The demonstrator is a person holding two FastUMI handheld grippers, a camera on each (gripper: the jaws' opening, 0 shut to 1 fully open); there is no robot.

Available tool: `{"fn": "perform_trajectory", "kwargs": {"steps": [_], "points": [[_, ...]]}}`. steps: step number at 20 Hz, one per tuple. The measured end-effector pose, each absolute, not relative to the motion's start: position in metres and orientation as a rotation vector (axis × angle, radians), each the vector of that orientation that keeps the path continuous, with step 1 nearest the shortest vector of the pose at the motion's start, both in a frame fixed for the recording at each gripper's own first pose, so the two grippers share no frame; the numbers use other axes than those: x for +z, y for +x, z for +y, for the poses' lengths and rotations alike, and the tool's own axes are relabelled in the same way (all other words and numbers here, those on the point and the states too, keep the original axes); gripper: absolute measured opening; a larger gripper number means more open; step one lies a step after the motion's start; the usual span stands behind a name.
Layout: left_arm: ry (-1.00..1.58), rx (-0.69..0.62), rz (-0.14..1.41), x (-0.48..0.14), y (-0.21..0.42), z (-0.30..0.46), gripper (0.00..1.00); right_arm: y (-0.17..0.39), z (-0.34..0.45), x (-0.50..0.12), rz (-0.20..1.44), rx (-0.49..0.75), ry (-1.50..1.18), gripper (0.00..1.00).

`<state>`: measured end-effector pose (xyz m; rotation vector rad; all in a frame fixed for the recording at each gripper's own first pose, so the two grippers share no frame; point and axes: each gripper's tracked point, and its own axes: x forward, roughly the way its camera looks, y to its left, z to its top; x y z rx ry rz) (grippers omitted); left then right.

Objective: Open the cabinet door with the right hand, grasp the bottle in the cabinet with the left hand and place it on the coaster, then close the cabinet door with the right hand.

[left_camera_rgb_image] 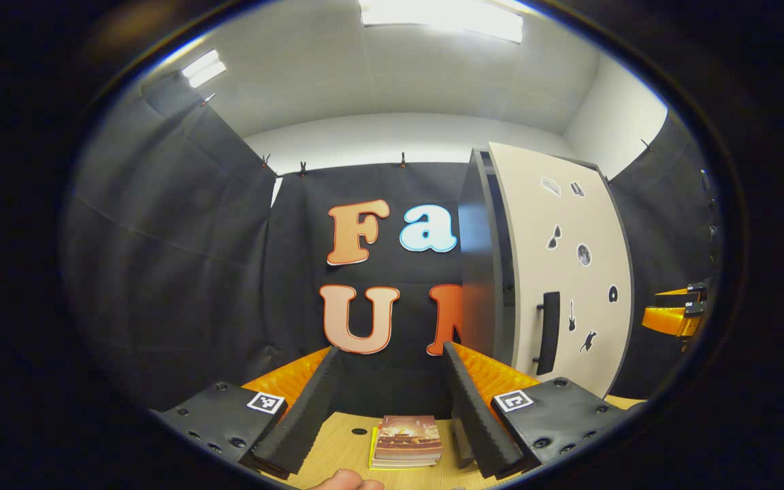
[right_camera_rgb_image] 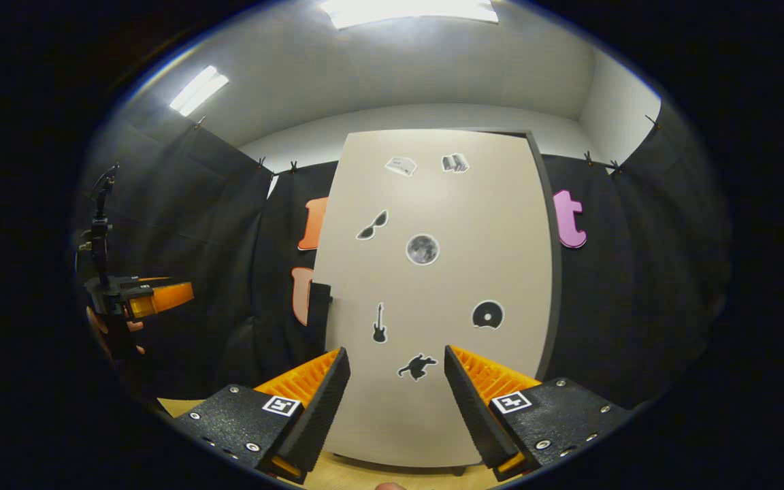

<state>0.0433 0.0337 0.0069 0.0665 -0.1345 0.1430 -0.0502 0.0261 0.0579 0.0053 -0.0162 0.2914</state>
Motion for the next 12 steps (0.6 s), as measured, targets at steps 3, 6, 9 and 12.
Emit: {"fn": "perform_trajectory", "kwargs": {"steps": [3, 6, 9, 12], "points": [[0.103, 0.13, -0.176, 0.03, 0.039, 0.008, 0.93, -0.069, -0.007, 0.077, -0.032, 0.247, -0.013, 0.9], [0.116, 0.084, -0.159, 0.031, 0.041, -0.025, 0.93, -0.08, -0.031, 0.086, -0.039, 0.201, -0.002, 0.92], [0.103, 0.04, -0.115, 0.021, 0.039, -0.05, 0.96, -0.092, -0.044, 0.093, -0.048, 0.189, 0.025, 0.93], [0.099, 0.034, -0.101, 0.019, 0.036, -0.058, 0.93, -0.1, -0.056, 0.098, -0.061, 0.169, 0.032, 0.93]]}}
